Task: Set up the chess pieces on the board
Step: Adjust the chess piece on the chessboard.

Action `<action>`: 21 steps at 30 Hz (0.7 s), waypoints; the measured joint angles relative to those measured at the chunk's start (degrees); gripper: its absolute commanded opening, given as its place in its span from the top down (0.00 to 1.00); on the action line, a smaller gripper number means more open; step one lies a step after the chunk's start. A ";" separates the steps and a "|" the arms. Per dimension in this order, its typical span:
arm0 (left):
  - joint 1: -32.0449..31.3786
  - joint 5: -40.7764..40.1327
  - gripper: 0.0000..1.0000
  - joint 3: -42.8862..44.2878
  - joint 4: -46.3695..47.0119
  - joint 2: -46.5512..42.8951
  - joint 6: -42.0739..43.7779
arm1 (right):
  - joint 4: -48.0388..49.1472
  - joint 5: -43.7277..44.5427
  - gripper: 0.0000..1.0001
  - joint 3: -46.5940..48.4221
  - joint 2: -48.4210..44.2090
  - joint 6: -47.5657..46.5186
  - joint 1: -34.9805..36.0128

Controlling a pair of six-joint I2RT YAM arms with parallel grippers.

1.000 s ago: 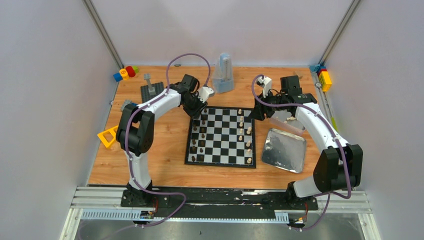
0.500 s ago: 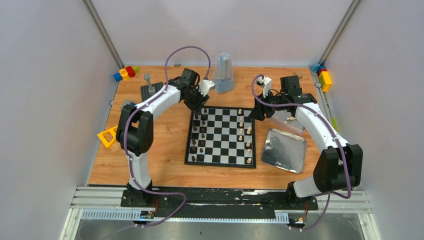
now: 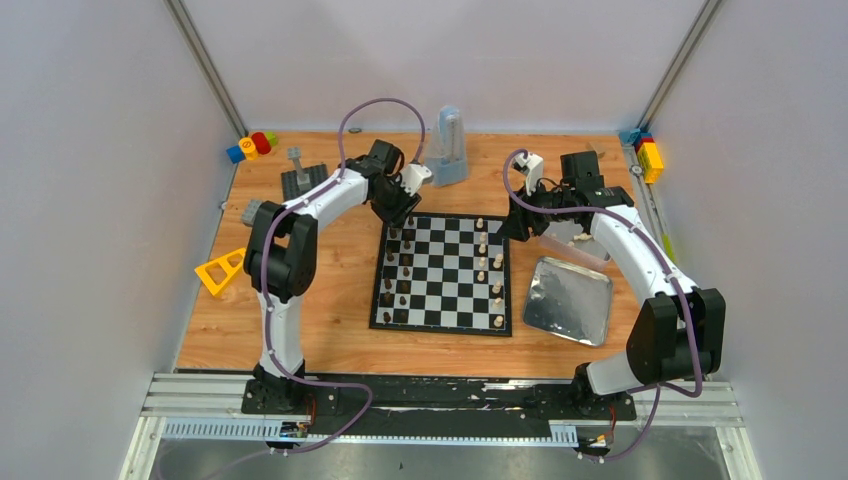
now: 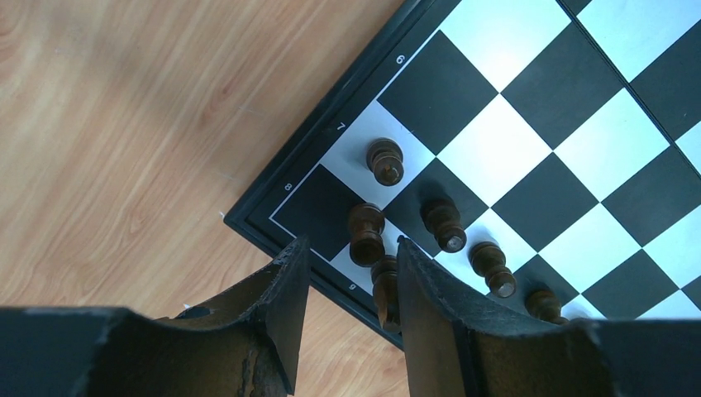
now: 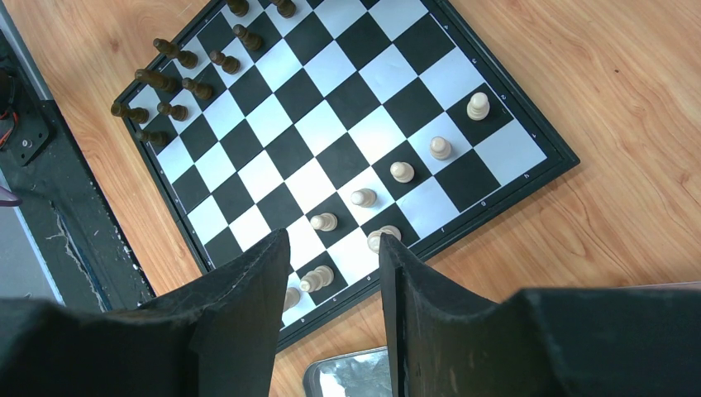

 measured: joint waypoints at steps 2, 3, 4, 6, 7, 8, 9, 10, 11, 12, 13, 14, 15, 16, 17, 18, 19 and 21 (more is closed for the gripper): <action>0.00 0.17 0.52 0.09 -0.28 0.26 0.02 | -0.02 0.00 0.55 0.00 0.00 0.00 0.00; 0.00 0.17 0.53 0.28 -0.50 0.37 0.02 | -0.02 0.00 0.55 0.00 0.00 0.00 0.00; 0.00 0.20 0.53 0.55 -0.63 0.46 0.00 | -0.02 0.00 0.55 0.00 0.00 0.00 0.00; 0.00 0.33 0.57 0.94 -0.55 0.57 0.00 | -0.02 0.00 0.55 0.00 0.00 0.00 0.00; 0.00 0.44 0.59 1.05 -0.59 0.57 0.02 | -0.02 0.00 0.55 0.00 0.02 0.00 0.00; 0.00 0.55 0.60 1.14 -0.61 0.59 0.00 | -0.02 0.00 0.55 0.00 0.02 0.00 0.00; 0.00 0.72 0.63 1.36 -0.66 0.68 0.02 | 0.00 0.00 0.55 0.00 0.02 0.00 0.00; 0.00 0.90 0.64 1.66 -0.74 0.87 0.00 | -0.02 0.00 0.55 0.00 0.02 0.00 0.00; 0.00 1.18 0.65 2.03 -0.79 1.14 -0.02 | -0.02 0.00 0.55 0.00 0.02 0.00 0.00; 0.00 1.40 0.66 2.54 -1.05 1.44 -0.02 | -0.02 0.00 0.55 0.00 0.02 0.00 0.00; 0.00 1.64 0.68 2.97 -1.14 1.77 0.00 | -0.02 0.00 0.55 0.00 0.02 0.00 0.00; 0.00 1.75 0.69 3.28 -1.18 1.99 -0.02 | -0.02 0.00 0.55 0.00 0.02 0.00 0.00; -0.02 1.90 0.72 3.52 -1.22 2.19 0.00 | -0.02 0.00 0.55 0.00 0.04 0.00 0.00; -0.02 2.05 0.73 3.63 -1.25 2.29 -0.02 | -0.02 0.00 0.55 0.00 0.09 0.00 0.00; -0.02 2.19 0.76 3.69 -1.33 2.40 -0.02 | -0.02 0.00 0.55 0.00 0.17 0.00 0.00; -0.02 2.36 0.77 3.69 -1.40 2.49 -0.02 | -0.02 0.00 0.55 0.00 0.26 0.00 0.00; -0.02 2.40 0.79 3.69 -1.49 2.51 0.02 | -0.02 0.02 0.55 0.00 0.35 0.00 0.00; -0.02 2.38 0.82 3.69 -1.51 2.51 -0.02 | -0.04 0.00 0.55 0.00 0.52 -0.02 0.00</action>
